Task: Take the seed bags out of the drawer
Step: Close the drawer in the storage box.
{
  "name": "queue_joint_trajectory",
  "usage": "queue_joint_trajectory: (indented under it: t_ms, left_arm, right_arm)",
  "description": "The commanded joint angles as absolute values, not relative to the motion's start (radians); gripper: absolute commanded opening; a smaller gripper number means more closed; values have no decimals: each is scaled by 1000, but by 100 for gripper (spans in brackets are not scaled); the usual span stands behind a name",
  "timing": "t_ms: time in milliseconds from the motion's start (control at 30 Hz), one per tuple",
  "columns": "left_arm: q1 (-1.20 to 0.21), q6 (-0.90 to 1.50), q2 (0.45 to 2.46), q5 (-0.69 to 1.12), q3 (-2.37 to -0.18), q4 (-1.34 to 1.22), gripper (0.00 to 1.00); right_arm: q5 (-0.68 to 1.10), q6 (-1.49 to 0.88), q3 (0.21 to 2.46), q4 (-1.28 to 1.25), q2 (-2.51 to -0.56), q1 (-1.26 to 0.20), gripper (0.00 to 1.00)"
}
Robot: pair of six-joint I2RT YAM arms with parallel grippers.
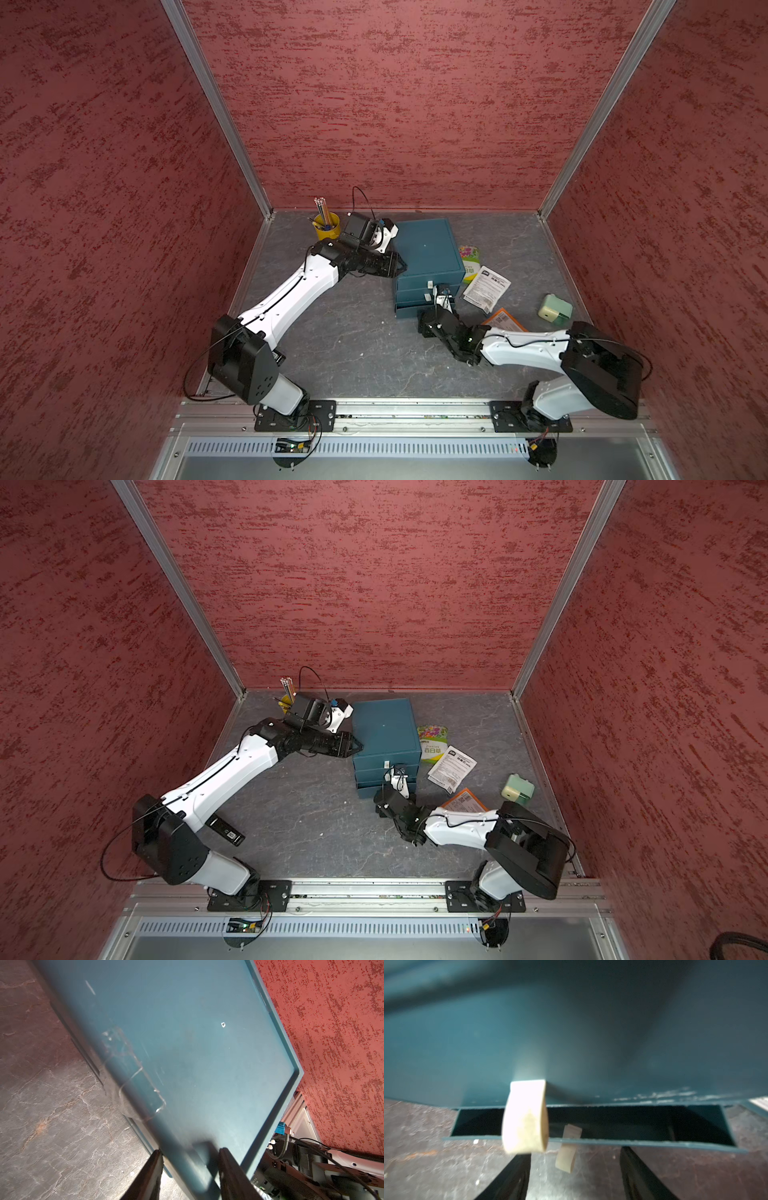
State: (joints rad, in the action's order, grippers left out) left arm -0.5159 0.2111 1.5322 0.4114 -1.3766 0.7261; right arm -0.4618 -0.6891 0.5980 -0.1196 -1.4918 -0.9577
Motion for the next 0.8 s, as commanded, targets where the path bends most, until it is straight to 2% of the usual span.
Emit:
queue_joint_trajectory:
  t_ms: [0, 233, 433, 767]
  left_arm:
    - [-525, 158, 1610, 347, -1298, 970, 46]
    - [-520, 156, 1612, 349, -1296, 974, 46]
    - [-520, 155, 1614, 353, -1293, 973, 46]
    - [-519, 136, 1624, 349, -1306, 995, 46]
  right_arm:
    - [-428, -638, 639, -194, -1530, -926, 72]
    - [-420, -615, 652, -243, -1561, -905, 72]
    - [-378, -610, 610, -382, -1592, -905, 73]
    - [-411, -581, 610, -527, -1691, -903, 73]
